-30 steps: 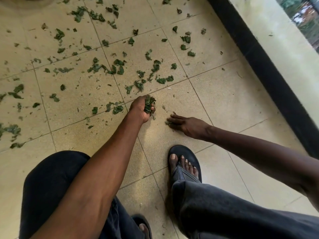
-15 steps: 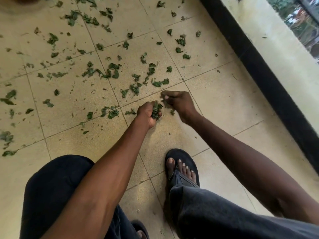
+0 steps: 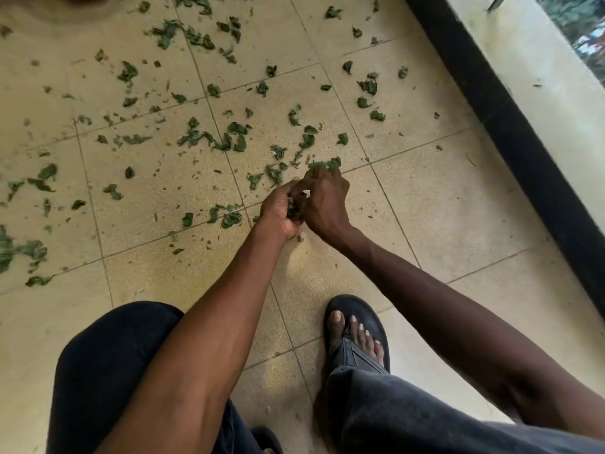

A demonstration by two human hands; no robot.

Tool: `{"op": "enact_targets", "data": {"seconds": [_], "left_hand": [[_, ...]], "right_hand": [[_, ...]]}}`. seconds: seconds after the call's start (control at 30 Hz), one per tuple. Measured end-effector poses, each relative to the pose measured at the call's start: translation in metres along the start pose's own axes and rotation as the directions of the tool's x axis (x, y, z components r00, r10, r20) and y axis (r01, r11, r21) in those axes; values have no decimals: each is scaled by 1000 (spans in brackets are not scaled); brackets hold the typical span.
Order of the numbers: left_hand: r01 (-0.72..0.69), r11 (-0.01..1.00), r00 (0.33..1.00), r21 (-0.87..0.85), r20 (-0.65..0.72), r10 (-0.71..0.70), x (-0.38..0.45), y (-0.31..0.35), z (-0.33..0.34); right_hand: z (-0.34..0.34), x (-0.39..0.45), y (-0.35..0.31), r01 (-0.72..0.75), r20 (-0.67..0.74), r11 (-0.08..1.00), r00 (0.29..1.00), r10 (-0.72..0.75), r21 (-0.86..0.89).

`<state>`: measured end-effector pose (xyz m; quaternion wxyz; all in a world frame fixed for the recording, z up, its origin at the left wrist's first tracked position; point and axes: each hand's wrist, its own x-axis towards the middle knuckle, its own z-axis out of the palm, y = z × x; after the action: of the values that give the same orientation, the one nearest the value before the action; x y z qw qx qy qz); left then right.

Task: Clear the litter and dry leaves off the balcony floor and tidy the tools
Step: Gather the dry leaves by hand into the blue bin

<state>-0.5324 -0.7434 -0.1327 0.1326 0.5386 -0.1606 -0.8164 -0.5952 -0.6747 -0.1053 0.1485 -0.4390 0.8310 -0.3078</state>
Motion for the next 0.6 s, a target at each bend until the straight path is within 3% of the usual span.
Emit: {"op": "enact_targets", "data": {"seconds": [0.07,0.1,0.17,0.23,0.33,0.47,0.6], "left_hand": [[-41,999,997,-22,-65,39,-3,10,-2],[-62,997,995,-44,-84,58,-2,16,-3],[-90,990,993,-108,-92,80,3,26,-7],[-118,977,991,-179,-90,103,2,35,-8],[-141,963,985,-228,-125,115,-4,46,-11],[-160,953,978,-258,-172,118,-5,57,-23],[-186,939,973,-290,-190,134,-2,67,-42]], "right_hand": [[-8,18,7,-113,290,968,956,45,223],[-13,28,11,-200,352,926,933,80,319],[-20,53,29,-266,224,898,955,196,351],[-17,78,54,-331,56,910,943,328,250],[6,101,84,-463,78,882,886,457,89],[39,107,86,-345,130,938,929,346,-31],[66,95,70,24,284,998,959,-6,-59]]}}
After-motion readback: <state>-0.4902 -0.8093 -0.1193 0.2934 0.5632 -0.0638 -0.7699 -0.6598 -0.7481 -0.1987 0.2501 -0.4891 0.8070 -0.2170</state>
